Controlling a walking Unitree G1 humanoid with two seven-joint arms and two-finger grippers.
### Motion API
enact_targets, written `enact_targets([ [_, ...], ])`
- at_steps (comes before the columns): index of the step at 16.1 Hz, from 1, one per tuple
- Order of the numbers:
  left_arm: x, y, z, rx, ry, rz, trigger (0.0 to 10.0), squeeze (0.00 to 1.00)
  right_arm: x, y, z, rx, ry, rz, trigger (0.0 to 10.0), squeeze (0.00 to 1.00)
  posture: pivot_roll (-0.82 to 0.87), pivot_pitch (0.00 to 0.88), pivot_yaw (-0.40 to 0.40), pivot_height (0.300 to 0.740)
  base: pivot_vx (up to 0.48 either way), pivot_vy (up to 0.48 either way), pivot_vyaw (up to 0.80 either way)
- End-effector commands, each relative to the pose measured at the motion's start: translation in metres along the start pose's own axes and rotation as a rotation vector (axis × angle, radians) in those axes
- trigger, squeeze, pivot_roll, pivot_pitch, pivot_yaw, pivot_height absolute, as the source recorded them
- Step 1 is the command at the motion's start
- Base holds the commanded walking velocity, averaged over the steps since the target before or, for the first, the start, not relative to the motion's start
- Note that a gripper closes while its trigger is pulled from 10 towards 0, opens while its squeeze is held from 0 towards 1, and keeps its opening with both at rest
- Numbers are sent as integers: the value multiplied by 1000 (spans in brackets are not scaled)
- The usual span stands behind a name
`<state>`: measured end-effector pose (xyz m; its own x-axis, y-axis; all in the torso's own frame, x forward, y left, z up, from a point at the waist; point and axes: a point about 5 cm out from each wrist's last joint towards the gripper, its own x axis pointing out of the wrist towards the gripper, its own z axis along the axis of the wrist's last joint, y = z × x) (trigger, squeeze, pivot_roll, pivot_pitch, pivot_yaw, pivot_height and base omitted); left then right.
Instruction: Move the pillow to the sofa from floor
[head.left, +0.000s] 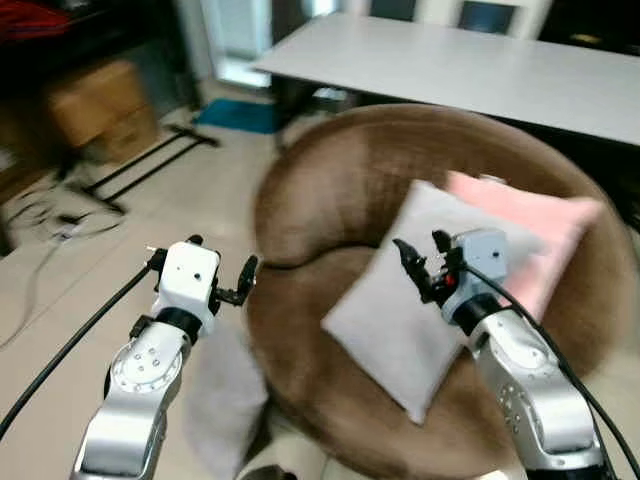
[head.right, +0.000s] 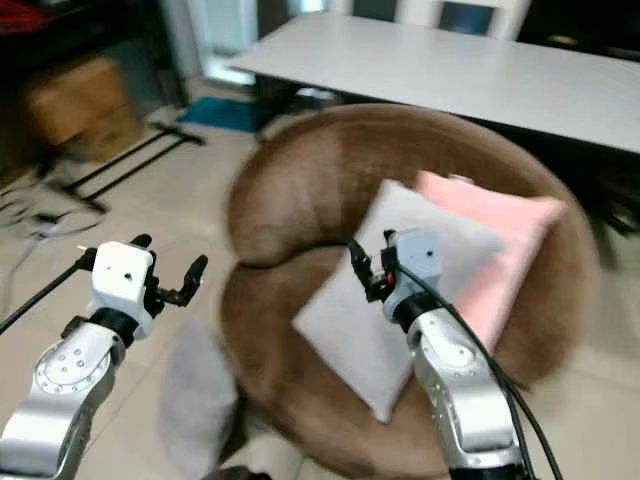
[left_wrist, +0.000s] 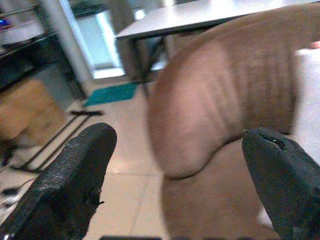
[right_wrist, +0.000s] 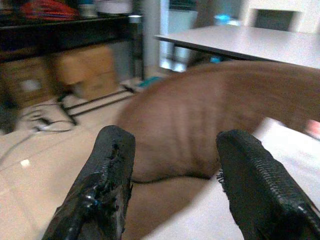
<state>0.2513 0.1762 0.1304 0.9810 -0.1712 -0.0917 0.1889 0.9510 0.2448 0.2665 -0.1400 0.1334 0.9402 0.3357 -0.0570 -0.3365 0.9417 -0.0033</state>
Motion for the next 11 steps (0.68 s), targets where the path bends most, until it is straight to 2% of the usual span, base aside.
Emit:
enact_targets([
  [1,-1,-1,2,1,-7,5,10000,0,-2,1,2,-18,0,10,10000,0,-82,0,18,740,0,326,800],
  [6,-1,-1,2,-1,-4,3,10000,0,-3,-8,-3,-20,29,-23,10000,0,-83,0,18,740,0,329,800],
  [11,-1,1,1,11,-6,10,10000,0,-3,-10,-4,45,27,-72,10000,0,-82,0,19,740,0,329,88],
])
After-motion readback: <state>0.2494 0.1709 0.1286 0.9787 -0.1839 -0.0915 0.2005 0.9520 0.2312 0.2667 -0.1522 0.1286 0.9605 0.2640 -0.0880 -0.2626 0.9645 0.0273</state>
